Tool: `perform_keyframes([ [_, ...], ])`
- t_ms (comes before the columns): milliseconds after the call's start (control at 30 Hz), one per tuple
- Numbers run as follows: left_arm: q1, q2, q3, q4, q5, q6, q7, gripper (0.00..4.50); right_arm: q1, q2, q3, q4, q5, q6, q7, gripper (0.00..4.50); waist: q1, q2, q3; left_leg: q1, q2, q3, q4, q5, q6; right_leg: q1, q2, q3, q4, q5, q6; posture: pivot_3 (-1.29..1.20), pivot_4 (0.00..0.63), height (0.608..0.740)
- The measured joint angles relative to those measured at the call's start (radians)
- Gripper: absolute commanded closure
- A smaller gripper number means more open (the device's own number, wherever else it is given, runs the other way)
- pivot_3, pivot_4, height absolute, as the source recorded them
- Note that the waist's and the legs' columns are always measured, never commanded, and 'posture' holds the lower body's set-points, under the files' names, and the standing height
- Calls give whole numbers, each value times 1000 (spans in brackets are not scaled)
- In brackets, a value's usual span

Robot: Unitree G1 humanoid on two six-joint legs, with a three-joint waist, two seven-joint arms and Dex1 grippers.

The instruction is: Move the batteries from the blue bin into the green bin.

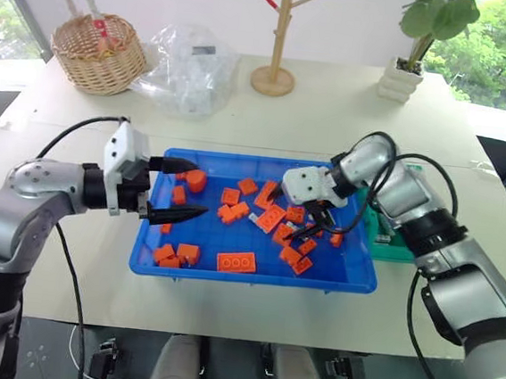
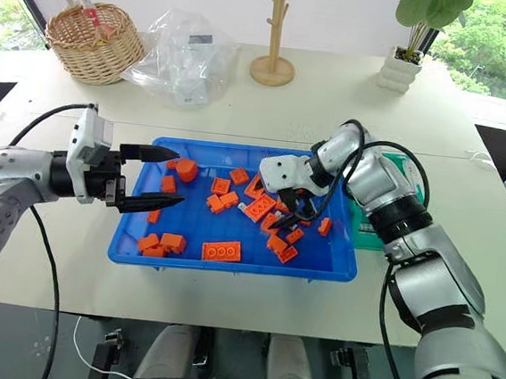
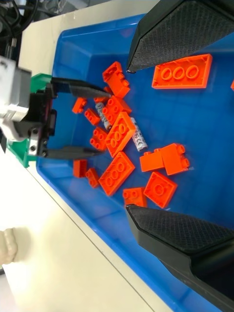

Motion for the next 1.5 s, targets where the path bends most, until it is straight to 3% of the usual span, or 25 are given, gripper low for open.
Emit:
perform_keyframes([
  [233,32,0,31,-50,-18,18,40,0,-127,141,11,292,-87,-206,-1,36,-3,0,0,1,1,0,0,1,-2,0,1,0,2,-2,-3,0,150,736],
  [633,64,3,65,-93,-37,39,74,0,-229,240,-11,585,-171,-363,-28,36,-3,0,-1,4,1,-1,0,2,-3,3,0,0,2,-2,-4,0,150,736],
  [967,44,6,65,-91,-40,41,73,0,-240,288,-28,628,-209,-367,-15,36,-19,-1,-1,17,2,-3,-3,1,-4,16,0,-1,1,-2,-5,0,150,736],
  [1333,36,6,62,-91,-40,41,76,0,-243,310,-39,642,-198,-282,43,36,-25,0,-1,17,4,-3,-3,1,-4,15,0,-1,1,-2,-5,0,150,736],
  [1500,23,3,62,-91,-40,41,84,0,-269,312,36,663,-134,-204,43,36,-26,0,0,17,5,-2,-4,1,-4,14,0,0,1,-2,-5,0,150,736],
])
